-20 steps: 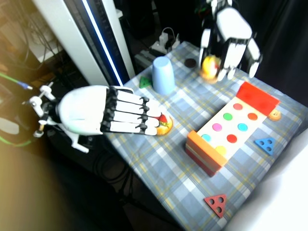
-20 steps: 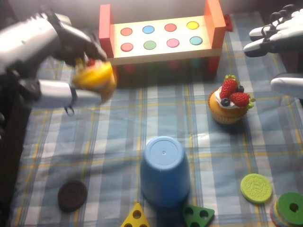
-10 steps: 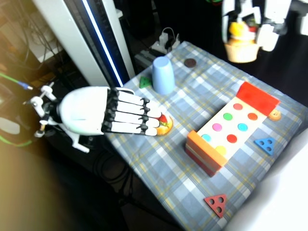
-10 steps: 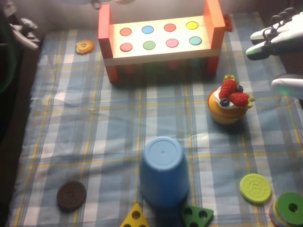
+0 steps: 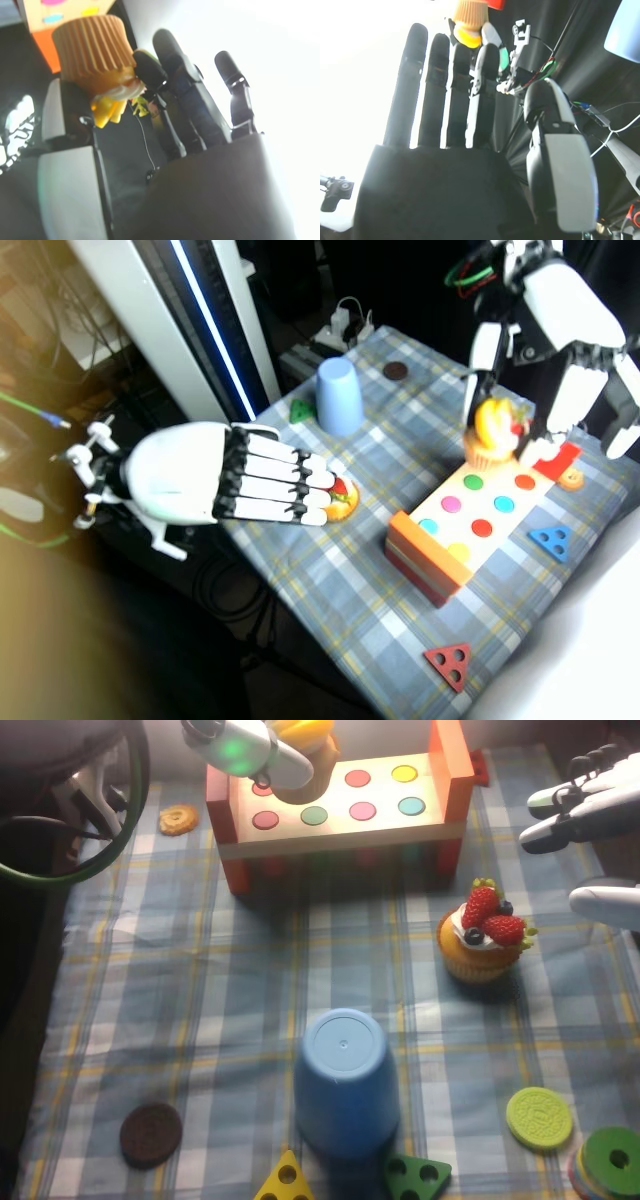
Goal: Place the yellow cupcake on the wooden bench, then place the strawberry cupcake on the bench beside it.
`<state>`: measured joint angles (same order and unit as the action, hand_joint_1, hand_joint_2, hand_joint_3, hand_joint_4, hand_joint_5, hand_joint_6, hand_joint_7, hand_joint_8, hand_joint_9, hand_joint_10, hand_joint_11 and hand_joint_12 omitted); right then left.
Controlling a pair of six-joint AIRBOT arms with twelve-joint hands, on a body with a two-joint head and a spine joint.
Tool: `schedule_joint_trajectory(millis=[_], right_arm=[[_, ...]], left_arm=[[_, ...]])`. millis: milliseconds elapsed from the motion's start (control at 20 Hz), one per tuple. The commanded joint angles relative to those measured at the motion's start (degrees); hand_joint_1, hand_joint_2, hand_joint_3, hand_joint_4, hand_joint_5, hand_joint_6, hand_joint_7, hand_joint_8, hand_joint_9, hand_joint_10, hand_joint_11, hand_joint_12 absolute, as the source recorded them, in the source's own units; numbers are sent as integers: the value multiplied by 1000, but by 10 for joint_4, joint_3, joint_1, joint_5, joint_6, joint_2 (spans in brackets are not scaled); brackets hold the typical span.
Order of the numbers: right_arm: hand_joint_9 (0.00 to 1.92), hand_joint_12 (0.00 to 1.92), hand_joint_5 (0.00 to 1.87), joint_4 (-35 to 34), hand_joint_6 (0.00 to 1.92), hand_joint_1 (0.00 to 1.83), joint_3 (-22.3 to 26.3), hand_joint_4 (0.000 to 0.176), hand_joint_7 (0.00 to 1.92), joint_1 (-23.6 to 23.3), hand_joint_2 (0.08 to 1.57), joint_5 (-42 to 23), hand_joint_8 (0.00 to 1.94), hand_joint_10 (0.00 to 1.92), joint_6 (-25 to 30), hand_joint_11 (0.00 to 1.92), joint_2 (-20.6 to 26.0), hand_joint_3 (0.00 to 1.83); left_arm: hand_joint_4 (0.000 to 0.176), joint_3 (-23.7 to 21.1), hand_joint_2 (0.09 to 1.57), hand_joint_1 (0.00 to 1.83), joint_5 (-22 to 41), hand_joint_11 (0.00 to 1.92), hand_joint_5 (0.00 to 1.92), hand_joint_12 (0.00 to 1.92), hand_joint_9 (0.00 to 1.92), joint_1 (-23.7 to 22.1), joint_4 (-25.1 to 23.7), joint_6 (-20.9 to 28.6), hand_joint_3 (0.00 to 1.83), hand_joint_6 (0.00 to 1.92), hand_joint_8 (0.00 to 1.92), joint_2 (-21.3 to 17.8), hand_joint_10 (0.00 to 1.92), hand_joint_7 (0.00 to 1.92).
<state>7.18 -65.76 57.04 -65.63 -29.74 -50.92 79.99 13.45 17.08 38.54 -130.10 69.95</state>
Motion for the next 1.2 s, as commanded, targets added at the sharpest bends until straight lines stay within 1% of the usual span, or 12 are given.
schedule_joint_trajectory(millis=[0, 100, 150, 350, 450, 600, 800, 850, 900, 950, 1050, 1150], right_arm=[[652, 167, 783, -15, 2, 545, -2, 0, 678, -5, 1242, -68, 1, 3, 4, 615, -1, 0], [657, 170, 782, -14, 1, 547, -2, 0, 679, -5, 1238, -68, 2, 5, 4, 623, -2, 0], [660, 172, 776, -14, 0, 552, -2, 0, 680, -5, 1240, -68, 2, 5, 4, 628, -2, 0], [688, 198, 750, -14, 0, 676, -2, 0, 669, -4, 1237, -67, 0, 9, 5, 669, -3, 0], [694, 216, 733, -14, 1, 698, -2, 28, 664, -3, 1230, -67, 1, 7, 5, 680, -3, 0], [694, 404, 729, -14, 0, 690, -2, 39, 662, -2, 1225, -67, 0, 0, 7, 602, -3, 3], [698, 486, 724, -14, 1, 727, -2, 34, 657, -2, 1238, -67, 1, 0, 7, 577, -3, 0], [700, 486, 723, -14, 0, 732, -2, 31, 656, -2, 1240, -67, 1, 1, 7, 576, -3, 0], [697, 480, 718, -14, 0, 711, -2, 36, 653, -1, 1243, -67, 0, 0, 7, 571, -3, 1], [697, 475, 712, -14, 0, 725, -2, 29, 657, -1, 1247, -67, 2, 0, 7, 562, -3, 2], [697, 474, 718, -14, 2, 732, -3, 33, 665, -1, 1243, -67, 4, 0, 7, 558, -4, 0], [694, 473, 713, -14, 0, 731, -3, 31, 665, -1, 1246, -67, 2, 0, 7, 556, -4, 1]], left_arm=[[0, 7, 1097, 1231, 43, 0, 970, 1033, 1026, -3, 7, -6, 2, 869, 944, 5, 7, 1083], [0, 11, 1139, 1201, 41, 0, 870, 1047, 957, -1, 58, -82, 9, 1050, 1059, 12, 30, 996], [0, 13, 1128, 1211, 42, 0, 921, 1036, 968, 1, 76, -105, 0, 968, 1034, 13, 41, 1018], [0, 31, 1131, 1215, 35, 0, 901, 935, 960, 9, 98, -108, 0, 982, 1048, 19, 25, 1019], [0, 36, 1068, 1264, 32, 0, 1054, 846, 1064, 12, 104, -108, 0, 685, 882, 22, 41, 1147], [0, 38, 1066, 1266, 33, 0, 1045, 825, 1083, 17, 109, -108, 0, 700, 870, 22, 33, 1151], [0, 36, 1186, 1188, 35, 0, 793, 661, 843, 19, 110, -108, 7, 1118, 1281, 22, 12, 890], [126, 34, 1185, 1002, 38, 2, 818, 675, 835, 20, 109, -108, 2, 1193, 606, 22, 15, 806], [71, 33, 1147, 916, 39, 0, 697, 664, 797, 20, 109, -108, 0, 449, 261, 22, 2, 807], [92, 32, 1123, 854, 40, 0, 637, 646, 695, 20, 108, -108, 0, 32, 55, 21, 0, 749], [120, 29, 1095, 804, 43, 0, 468, 556, 531, 20, 107, -109, 0, 1, 2, 20, 0, 579], [125, 26, 1064, 819, 46, 0, 375, 605, 481, 20, 104, -109, 0, 0, 0, 19, 0, 469]])
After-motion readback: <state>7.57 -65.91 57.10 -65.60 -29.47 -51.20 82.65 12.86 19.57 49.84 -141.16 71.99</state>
